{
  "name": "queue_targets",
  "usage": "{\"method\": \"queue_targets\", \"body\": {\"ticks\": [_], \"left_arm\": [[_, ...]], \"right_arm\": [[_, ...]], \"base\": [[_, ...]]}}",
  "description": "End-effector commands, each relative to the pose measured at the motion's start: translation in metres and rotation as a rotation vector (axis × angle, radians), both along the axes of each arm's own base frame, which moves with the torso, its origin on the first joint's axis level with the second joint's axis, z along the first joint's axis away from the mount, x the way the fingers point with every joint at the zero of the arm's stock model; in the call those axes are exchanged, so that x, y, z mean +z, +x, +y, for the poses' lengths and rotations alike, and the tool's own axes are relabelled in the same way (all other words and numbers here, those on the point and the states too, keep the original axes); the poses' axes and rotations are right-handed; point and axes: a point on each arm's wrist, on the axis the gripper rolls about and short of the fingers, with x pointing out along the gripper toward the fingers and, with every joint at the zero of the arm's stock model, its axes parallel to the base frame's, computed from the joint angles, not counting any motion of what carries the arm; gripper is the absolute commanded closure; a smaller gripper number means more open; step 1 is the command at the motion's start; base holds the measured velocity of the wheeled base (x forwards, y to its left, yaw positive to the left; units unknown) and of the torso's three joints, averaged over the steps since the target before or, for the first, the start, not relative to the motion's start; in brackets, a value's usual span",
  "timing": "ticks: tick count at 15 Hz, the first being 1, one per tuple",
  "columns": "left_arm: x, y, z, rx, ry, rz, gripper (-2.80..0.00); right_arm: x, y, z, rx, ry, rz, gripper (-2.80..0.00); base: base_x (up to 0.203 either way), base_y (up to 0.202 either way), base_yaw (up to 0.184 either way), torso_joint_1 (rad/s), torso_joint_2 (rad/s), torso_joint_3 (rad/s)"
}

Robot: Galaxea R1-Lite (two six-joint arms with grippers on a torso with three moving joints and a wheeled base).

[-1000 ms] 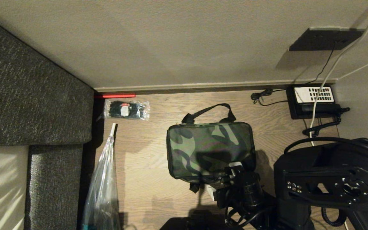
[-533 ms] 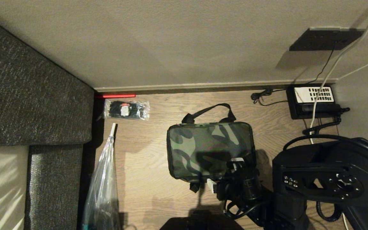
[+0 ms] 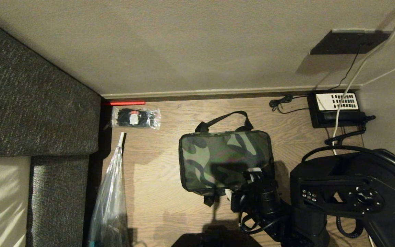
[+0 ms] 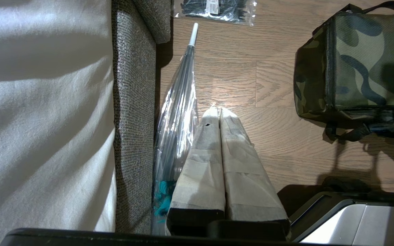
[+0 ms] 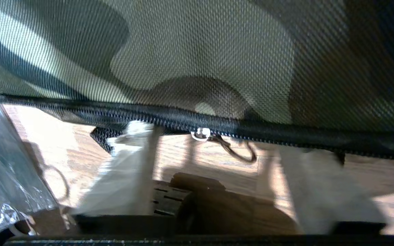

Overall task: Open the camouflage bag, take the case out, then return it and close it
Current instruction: Open the top of the storage box

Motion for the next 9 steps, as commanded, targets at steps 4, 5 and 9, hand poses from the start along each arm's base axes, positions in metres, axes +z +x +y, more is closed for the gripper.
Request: {"method": "queue_targets", "body": {"ticks": [4, 5, 9], "left_arm": [[-0.001, 0.0, 0.0, 0.001, 0.0, 0.003, 0.0], [-0.001, 0.0, 0.0, 0.001, 0.0, 0.003, 0.0], [-0.001, 0.0, 0.0, 0.001, 0.0, 0.003, 0.0]], "right_arm": [[0.0, -0.004, -0.003, 0.006, -0.011, 0.013, 0.0], [0.002, -0.006, -0.004, 0.009, -0.02, 0.018, 0.0], [0.016, -0.013, -0.009, 0.027, -0.066, 0.023, 0.0]], "base": [[0.0, 0.0, 0.0, 0.0, 0.0, 0.0], [0.0, 0.0, 0.0, 0.0, 0.0, 0.0], [0.0, 0.0, 0.0, 0.0, 0.0, 0.0]]}}
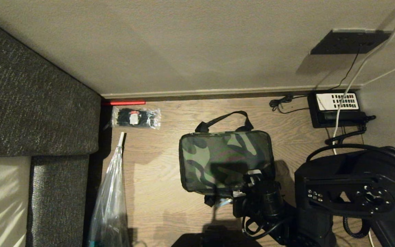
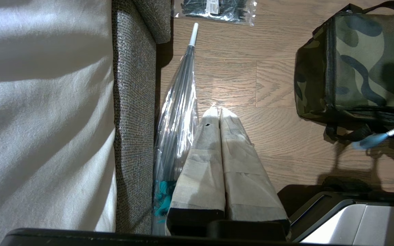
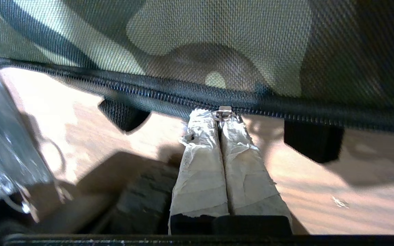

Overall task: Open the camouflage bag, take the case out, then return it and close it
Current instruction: Open the top of the storage box

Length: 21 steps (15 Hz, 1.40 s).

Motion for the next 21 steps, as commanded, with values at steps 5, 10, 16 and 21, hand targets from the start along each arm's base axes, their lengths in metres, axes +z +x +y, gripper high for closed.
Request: {"method": "queue_targets", "body": {"ticks": [5, 10, 16, 21], "left_arm": [[-0.001, 0.0, 0.0, 0.001, 0.0, 0.003, 0.0], [-0.001, 0.0, 0.0, 0.001, 0.0, 0.003, 0.0], [-0.001, 0.0, 0.0, 0.001, 0.0, 0.003, 0.0], [-0.001, 0.0, 0.0, 0.001, 0.0, 0.003, 0.0]], "right_arm": [[0.018, -0.006, -0.009, 0.001, -0.061, 0.015, 0.0], [0.017, -0.009, -0.019, 0.003, -0.111, 0.019, 0.0], [0.015, -0.007, -0.016, 0.012, -0.125, 0.008, 0.0], [0.016, -0.013, -0.027, 0.027, -0.181, 0.019, 0.0]], "base": [[0.0, 0.0, 0.0, 0.0, 0.0, 0.0], [0.0, 0.0, 0.0, 0.0, 0.0, 0.0], [0.0, 0.0, 0.0, 0.0, 0.0, 0.0], [0.0, 0.0, 0.0, 0.0, 0.0, 0.0]]}}
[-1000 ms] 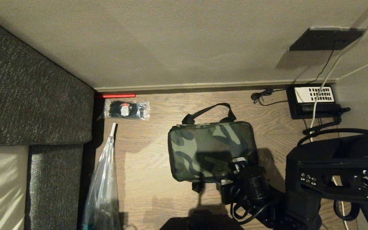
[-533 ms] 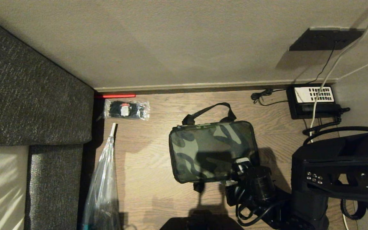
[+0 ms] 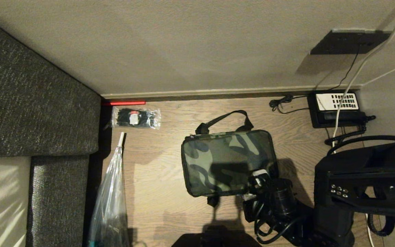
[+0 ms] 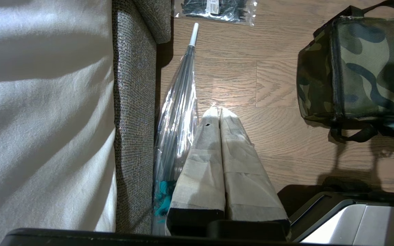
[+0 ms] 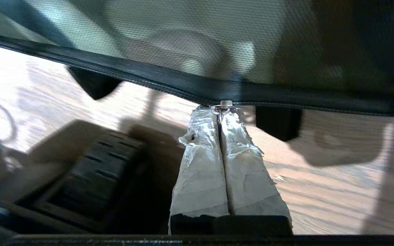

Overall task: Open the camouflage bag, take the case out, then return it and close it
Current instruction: Open the top of the storage box

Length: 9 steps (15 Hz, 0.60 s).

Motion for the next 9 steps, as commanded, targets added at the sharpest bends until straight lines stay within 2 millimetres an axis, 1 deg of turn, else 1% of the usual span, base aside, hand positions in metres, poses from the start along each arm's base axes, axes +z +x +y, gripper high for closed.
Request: {"method": "queue_targets", "body": {"ticks": [1, 5, 9], "left_arm": [[-0.001, 0.0, 0.0, 0.001, 0.0, 0.003, 0.0], [-0.001, 0.0, 0.0, 0.001, 0.0, 0.003, 0.0], [-0.001, 0.0, 0.0, 0.001, 0.0, 0.003, 0.0]], "right_arm": [[0.003, 0.0, -0.004, -0.006, -0.003, -0.009, 0.0], [0.002, 0.006, -0.016, -0.027, -0.033, -0.012, 0.0], [0.001, 0.016, -0.034, -0.082, -0.048, -0.01, 0.0]], "base": [[0.0, 0.0, 0.0, 0.0, 0.0, 0.0], [0.0, 0.0, 0.0, 0.0, 0.0, 0.0], [0.0, 0.0, 0.0, 0.0, 0.0, 0.0]]}}
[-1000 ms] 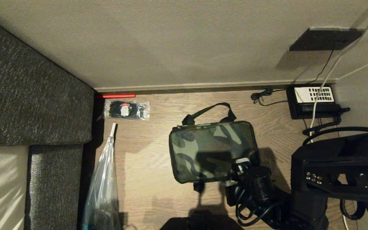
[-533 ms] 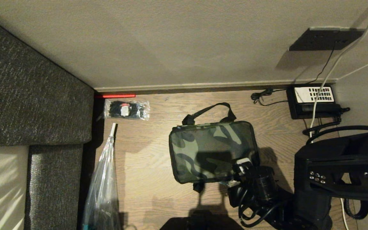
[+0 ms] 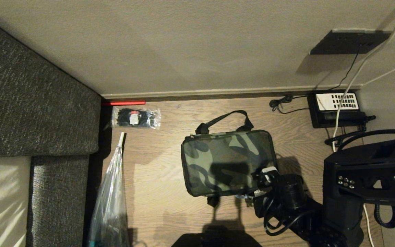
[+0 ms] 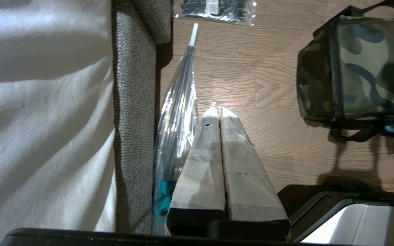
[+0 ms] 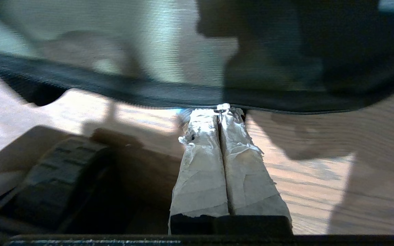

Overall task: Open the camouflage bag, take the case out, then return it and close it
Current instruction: Open the top of the storage box

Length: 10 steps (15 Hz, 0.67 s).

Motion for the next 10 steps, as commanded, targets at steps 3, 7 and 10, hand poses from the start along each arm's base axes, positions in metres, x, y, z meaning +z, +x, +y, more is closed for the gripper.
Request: {"method": "queue_targets", "body": {"ticks": [3, 7, 10], "left_arm": [[-0.001, 0.0, 0.0, 0.001, -0.001, 0.003, 0.0], [-0.001, 0.0, 0.0, 0.001, -0.001, 0.003, 0.0], [-0.001, 0.0, 0.0, 0.001, -0.001, 0.003, 0.0]], "right_arm": [[0.002, 0.009, -0.017, -0.038, -0.007, -0.012, 0.0], [0.003, 0.015, -0.027, -0.056, -0.023, -0.017, 0.0], [0.006, 0.019, -0.036, -0.072, -0.041, -0.032, 0.0]], "base": [[0.0, 0.0, 0.0, 0.0, 0.0, 0.0], [0.0, 0.0, 0.0, 0.0, 0.0, 0.0], [0.0, 0.0, 0.0, 0.0, 0.0, 0.0]]}}
